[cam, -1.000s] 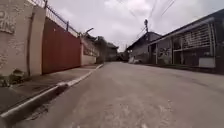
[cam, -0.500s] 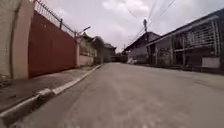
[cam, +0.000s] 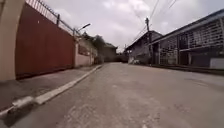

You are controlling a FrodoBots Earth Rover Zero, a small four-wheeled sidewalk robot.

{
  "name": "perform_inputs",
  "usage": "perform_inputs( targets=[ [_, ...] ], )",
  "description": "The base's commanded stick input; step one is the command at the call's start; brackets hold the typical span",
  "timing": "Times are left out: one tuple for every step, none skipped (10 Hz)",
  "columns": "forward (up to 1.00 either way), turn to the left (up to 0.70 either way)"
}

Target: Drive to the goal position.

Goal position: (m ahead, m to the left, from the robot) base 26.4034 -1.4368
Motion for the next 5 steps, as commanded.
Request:
perform_inputs(
  targets=[
    [1.0,0.0],
    [1.0,0.0],
    [1.0,0.0],
    [1.0,0.0],
    [1.0,0.0]
  ],
)
